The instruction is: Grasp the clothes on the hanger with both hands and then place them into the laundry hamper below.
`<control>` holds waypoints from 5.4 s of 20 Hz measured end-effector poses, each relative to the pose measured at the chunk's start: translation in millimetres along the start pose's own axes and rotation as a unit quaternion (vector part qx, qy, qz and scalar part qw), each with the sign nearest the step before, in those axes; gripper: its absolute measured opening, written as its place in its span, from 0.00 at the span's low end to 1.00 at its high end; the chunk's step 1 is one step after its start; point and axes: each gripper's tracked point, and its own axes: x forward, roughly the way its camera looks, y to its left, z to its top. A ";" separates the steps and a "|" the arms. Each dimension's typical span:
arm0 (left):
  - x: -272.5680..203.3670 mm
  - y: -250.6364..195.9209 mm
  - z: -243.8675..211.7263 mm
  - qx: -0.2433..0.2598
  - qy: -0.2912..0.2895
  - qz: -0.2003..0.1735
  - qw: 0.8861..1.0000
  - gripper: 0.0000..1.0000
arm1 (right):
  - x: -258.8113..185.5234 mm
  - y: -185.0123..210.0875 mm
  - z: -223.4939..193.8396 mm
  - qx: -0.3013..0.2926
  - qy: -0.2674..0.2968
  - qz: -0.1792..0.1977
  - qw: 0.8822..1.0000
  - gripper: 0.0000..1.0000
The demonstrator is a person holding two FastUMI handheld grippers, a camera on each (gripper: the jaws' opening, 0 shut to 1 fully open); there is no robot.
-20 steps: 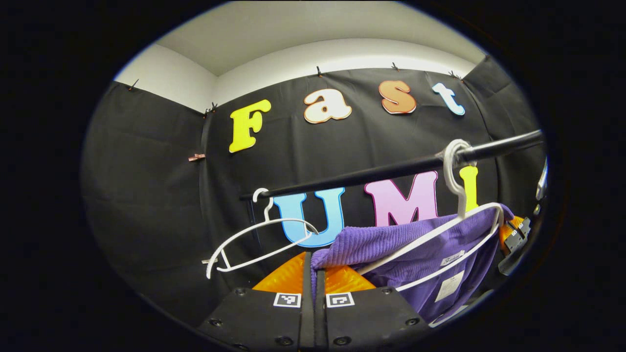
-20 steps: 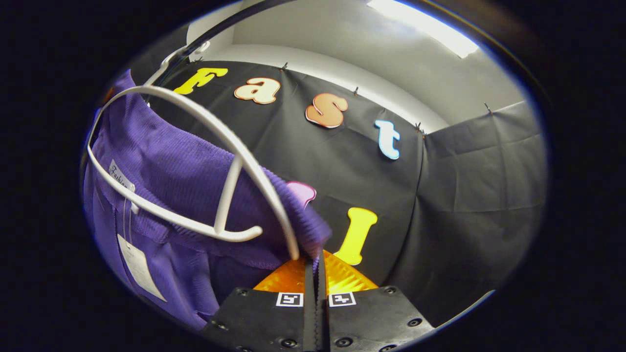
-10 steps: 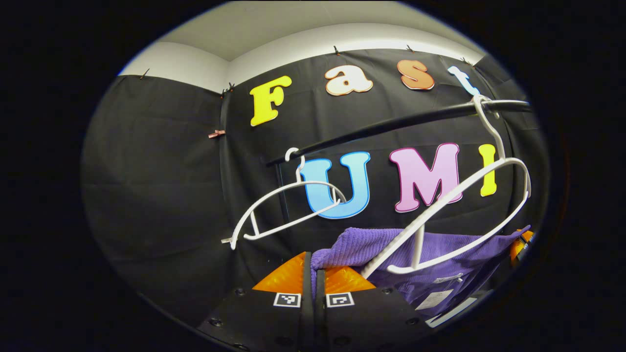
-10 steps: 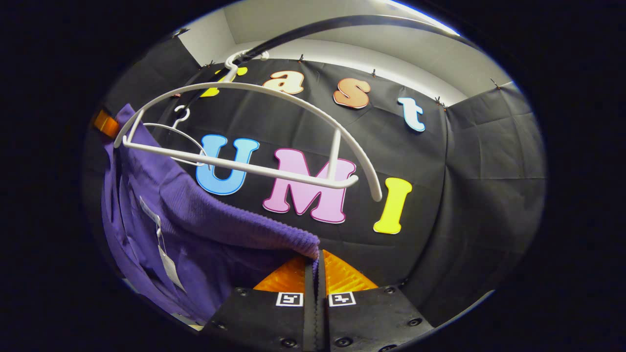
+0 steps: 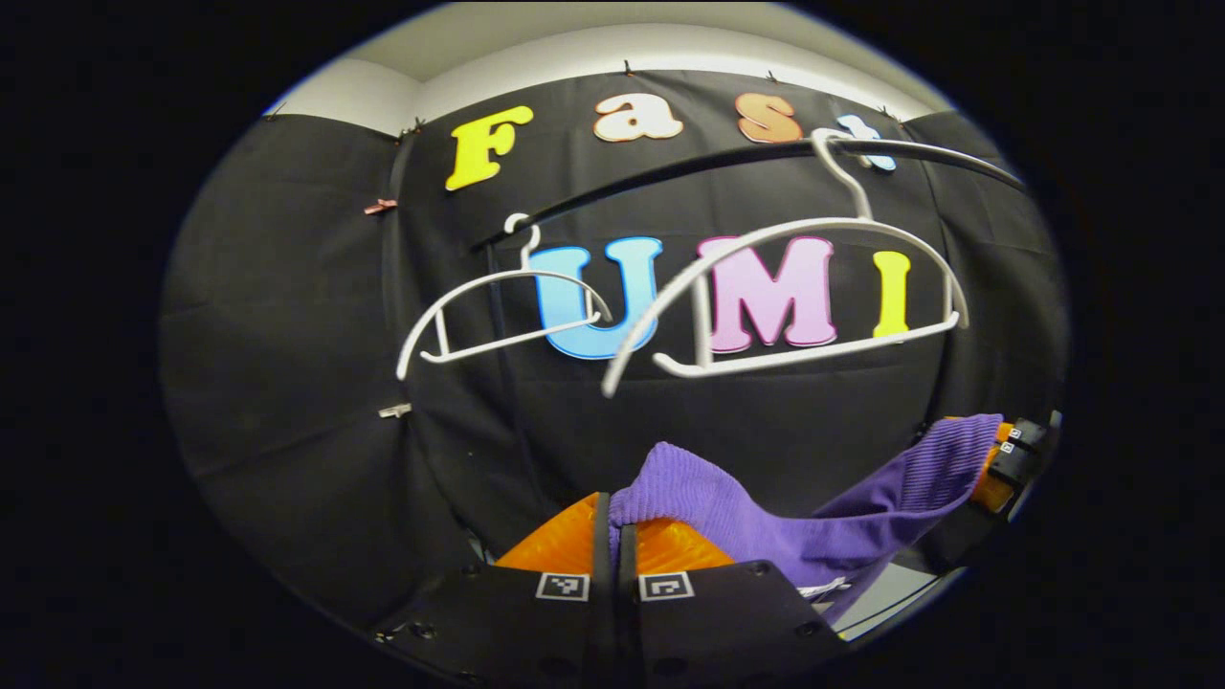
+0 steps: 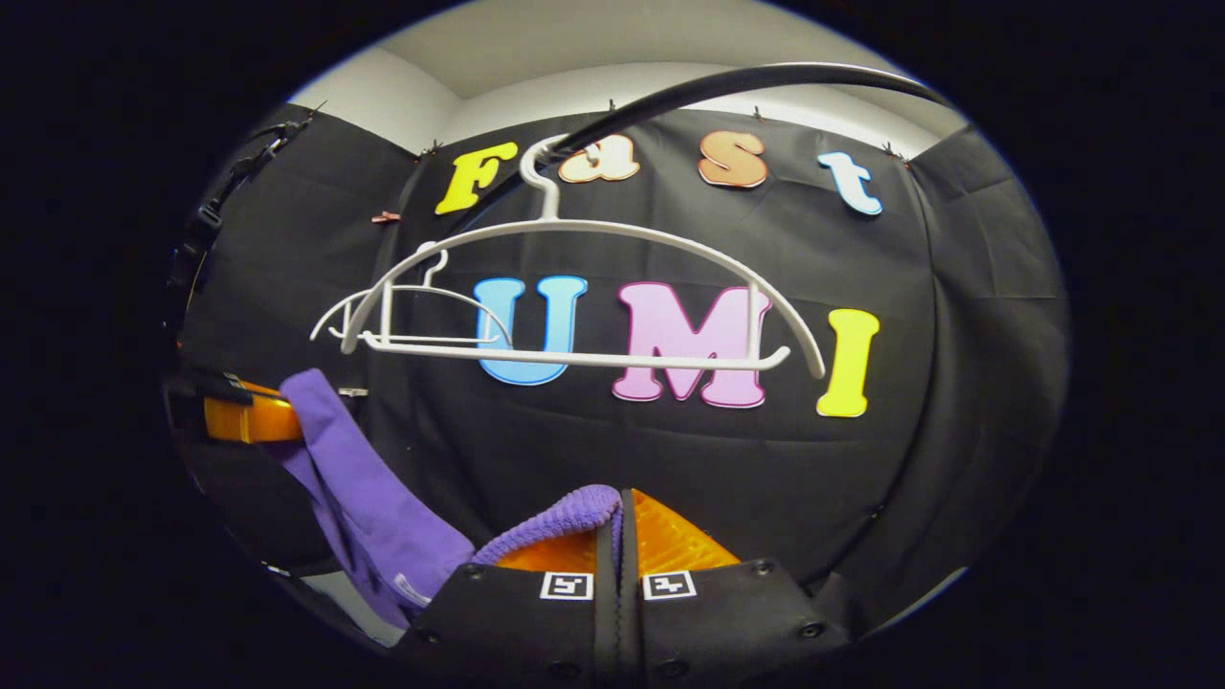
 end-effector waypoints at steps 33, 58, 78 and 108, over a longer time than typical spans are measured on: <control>40.8 -106.2 -333.7 -0.058 0.333 -0.049 0.940 0.05 | -71.5 -6.4 -357.7 0.028 0.423 0.030 0.905 0.05; 23.4 -124.8 -393.2 -0.024 0.405 -0.084 0.910 0.96 | -96.4 -5.5 -378.6 0.079 0.473 -0.047 0.877 0.98; -30.9 -100.7 -234.3 -0.030 0.237 -0.120 0.964 0.96 | -107.9 -5.2 -200.3 0.031 0.309 -0.094 0.946 0.99; -266.6 -10.9 88.7 -0.039 -0.142 -0.102 0.984 0.92 | -254.0 4.7 182.8 -0.006 -0.102 -0.164 0.981 0.97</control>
